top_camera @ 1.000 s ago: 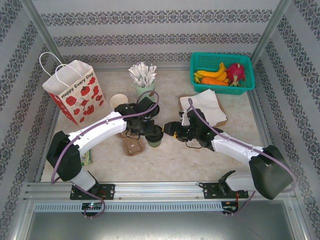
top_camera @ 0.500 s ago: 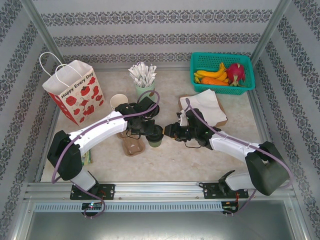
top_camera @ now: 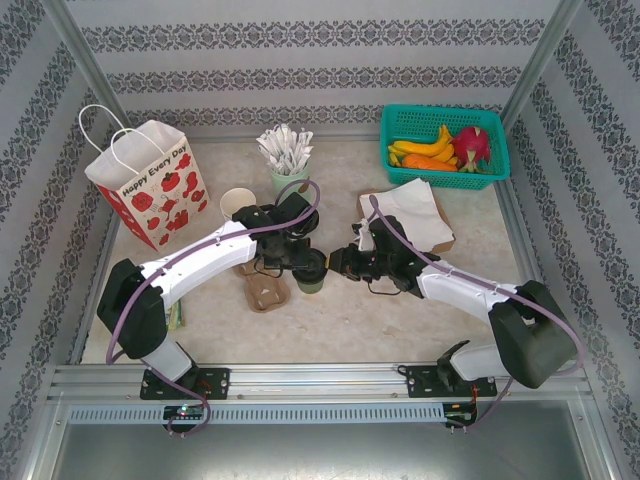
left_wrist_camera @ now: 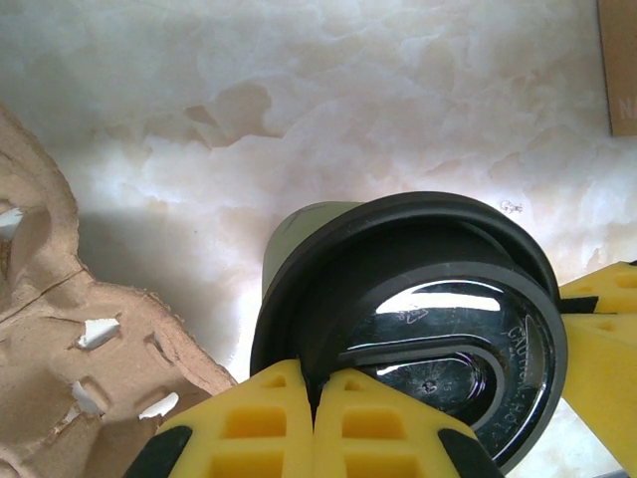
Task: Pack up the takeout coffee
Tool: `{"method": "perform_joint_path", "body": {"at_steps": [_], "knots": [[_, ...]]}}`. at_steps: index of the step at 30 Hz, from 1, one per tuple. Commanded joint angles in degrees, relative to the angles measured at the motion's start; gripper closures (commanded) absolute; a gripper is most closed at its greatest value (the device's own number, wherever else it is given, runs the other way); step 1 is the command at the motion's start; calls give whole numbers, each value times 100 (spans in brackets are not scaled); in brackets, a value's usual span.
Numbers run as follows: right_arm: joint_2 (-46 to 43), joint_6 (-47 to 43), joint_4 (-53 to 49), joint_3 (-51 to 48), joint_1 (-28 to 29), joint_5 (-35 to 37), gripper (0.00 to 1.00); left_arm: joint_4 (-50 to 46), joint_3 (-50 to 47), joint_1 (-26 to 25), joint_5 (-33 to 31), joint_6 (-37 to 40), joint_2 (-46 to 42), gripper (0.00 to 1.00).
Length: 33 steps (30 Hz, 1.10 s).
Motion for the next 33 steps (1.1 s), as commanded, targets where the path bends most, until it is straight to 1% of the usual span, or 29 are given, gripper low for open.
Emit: {"method": "perform_joint_path", "body": {"at_steps": [1, 8, 11, 12, 14, 17, 20, 23, 27, 33], "knots": [[330, 32, -754, -6, 42, 466, 82, -533, -380, 65, 112, -214, 679, 100], [643, 159, -1373, -219, 16, 711, 83, -754, -723, 302, 263, -157, 1222, 100], [661, 108, -1595, -373, 16, 805, 81, -613, -1090, 302, 449, -117, 1448, 100], [669, 88, -1581, -415, 9, 726, 81, -563, -1174, 291, 526, -90, 1529, 100], [613, 153, -1227, -422, 16, 433, 78, -582, -1161, 285, 569, 28, 1612, 100], [390, 195, -845, -119, 16, 37, 74, -882, -714, 258, 203, 243, 1423, 100], [147, 54, -815, 347, -32, -102, 70, -1093, -79, 185, -175, 560, 1066, 100], [-17, -42, -875, 672, -125, -148, 69, -1172, 396, 51, -422, 955, 811, 100], [13, 52, -945, 839, -271, -69, 68, -1267, 737, -22, -464, 1320, 776, 100], [541, 76, -903, 1017, -317, -235, 69, -1343, 975, -58, -414, 1459, 898, 100]]}}
